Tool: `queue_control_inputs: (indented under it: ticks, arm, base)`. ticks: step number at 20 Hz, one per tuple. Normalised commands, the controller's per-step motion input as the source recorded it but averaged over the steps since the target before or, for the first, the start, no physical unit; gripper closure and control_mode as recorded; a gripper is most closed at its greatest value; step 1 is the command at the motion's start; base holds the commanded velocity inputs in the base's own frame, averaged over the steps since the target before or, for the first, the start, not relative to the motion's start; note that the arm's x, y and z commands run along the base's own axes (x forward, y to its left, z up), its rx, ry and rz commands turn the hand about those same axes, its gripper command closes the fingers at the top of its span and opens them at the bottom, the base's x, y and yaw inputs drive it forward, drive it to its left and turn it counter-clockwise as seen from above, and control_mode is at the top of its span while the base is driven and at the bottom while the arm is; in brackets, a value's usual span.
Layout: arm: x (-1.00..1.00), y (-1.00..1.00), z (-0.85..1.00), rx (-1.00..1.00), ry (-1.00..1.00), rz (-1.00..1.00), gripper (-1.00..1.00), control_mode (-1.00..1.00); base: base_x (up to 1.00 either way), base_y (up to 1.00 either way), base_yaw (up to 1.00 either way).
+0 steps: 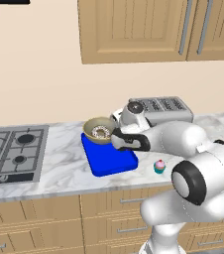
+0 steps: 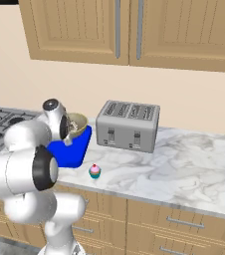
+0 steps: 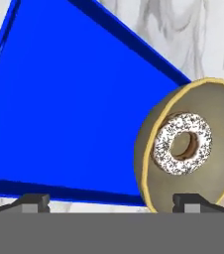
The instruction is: Place the bowl with donut and the cupcake onto the tray.
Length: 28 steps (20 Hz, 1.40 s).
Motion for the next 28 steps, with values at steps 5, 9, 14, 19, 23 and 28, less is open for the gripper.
queue_control_inputs:
  ticks: [5,9,14,19,23,28]
  arm:
    - [-0.37,-0.16,0.14,0.14,0.0,-0.46,-1.0,-1.0]
    - [-0.22,-0.24,0.04,0.15,0.0,-0.49,-1.0,-1.0]
    - [-0.21,-0.26,0.08,0.19,-0.02,-0.47,-1.0,-1.0]
    - [-0.19,-0.28,0.0,0.25,0.0,-0.48,-1.0,-1.0]
    - [-0.21,-0.31,0.0,0.29,0.0,-0.48,-1.0,-1.0]
    - [-0.25,-0.28,-0.01,0.25,0.0,-0.44,-1.0,-1.0]
  base:
    - [0.0,0.0,0.0]
    - [0.0,0.0,0.0]
    - [0.0,0.0,0.0]
    - [0.0,0.0,0.0]
    - [0.0,0.0,0.0]
    - [0.0,0.0,0.0]
